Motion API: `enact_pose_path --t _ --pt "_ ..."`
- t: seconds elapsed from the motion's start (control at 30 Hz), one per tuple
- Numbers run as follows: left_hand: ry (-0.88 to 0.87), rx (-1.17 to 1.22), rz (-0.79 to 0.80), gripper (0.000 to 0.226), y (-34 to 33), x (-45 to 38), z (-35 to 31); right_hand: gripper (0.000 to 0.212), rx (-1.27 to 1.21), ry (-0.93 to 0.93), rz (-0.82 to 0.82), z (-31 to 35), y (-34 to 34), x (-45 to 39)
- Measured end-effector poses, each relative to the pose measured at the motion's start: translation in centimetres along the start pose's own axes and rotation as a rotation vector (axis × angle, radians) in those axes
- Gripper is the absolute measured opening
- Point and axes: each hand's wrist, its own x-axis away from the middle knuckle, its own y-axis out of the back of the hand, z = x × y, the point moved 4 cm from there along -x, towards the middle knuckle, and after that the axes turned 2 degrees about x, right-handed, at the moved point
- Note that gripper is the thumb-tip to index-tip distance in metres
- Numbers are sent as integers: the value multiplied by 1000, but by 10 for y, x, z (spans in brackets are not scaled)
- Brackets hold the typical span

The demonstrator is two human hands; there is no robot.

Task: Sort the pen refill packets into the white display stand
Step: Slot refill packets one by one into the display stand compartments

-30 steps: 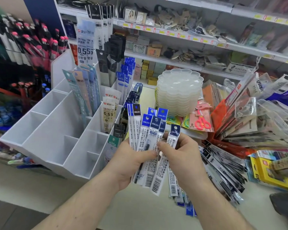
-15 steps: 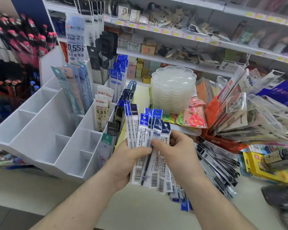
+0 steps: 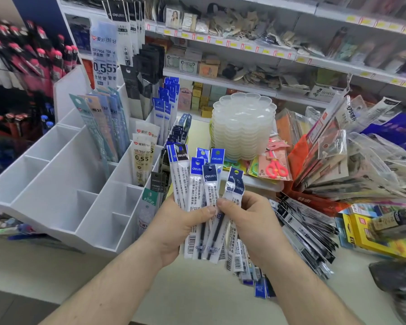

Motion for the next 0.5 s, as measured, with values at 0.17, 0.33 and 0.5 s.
enact_pose_path --t 0.17,0.33,0.5 --pt "-17 -80 -147 31 9 -3 -4 27 -28 -12 -97 2 7 -1" --pt "-52 -165 -177 35 15 -3 -8 21 49 38 -168 5 16 -3" --pt "-74 -200 -134 37 9 -2 -8 9 37 40 -56 7 -4 3"
